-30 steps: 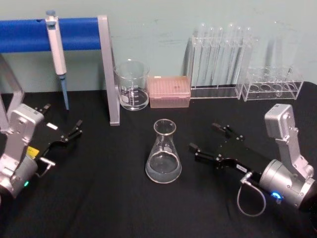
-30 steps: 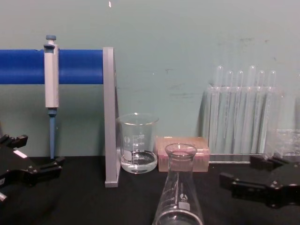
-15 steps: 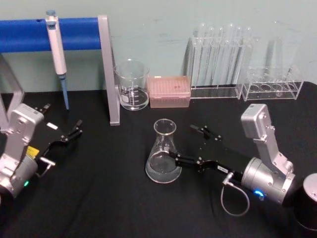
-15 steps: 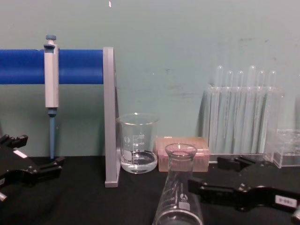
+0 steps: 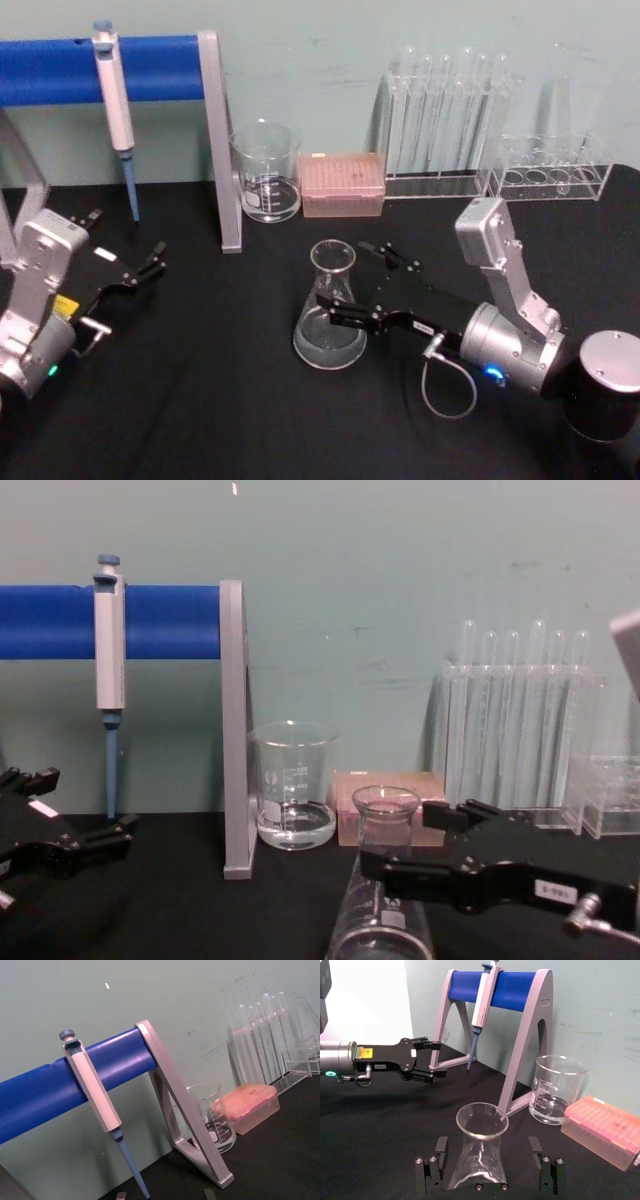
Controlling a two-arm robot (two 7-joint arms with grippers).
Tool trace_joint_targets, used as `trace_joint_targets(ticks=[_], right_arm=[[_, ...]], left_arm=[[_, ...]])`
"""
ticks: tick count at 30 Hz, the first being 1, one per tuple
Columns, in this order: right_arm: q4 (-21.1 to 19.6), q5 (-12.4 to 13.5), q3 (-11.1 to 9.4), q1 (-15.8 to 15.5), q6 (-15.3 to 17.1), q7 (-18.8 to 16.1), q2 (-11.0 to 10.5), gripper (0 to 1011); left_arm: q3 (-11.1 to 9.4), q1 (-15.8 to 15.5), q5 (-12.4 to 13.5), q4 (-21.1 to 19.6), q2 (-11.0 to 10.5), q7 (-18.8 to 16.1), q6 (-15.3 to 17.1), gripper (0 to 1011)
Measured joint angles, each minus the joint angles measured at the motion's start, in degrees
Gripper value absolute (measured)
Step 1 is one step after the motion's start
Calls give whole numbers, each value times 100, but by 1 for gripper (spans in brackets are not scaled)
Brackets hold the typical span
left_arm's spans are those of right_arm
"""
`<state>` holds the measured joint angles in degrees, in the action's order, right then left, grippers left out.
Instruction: Grasp the erlenmeyer flask with one hand, shake it three times, then place it back.
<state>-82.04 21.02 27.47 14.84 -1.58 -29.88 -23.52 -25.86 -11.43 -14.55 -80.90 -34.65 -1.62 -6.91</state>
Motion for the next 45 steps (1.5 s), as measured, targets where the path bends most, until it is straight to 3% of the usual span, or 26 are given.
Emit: trace_joint_targets(ticks=[25,45], right_arm=[[577,-152,163,408,-84,-33,408,1000],[655,-231,195,465,-113,-28,467,1000]], left_arm=[[0,0,0,0,0,0,0,1001],[0,0,0,0,0,0,0,1001]])
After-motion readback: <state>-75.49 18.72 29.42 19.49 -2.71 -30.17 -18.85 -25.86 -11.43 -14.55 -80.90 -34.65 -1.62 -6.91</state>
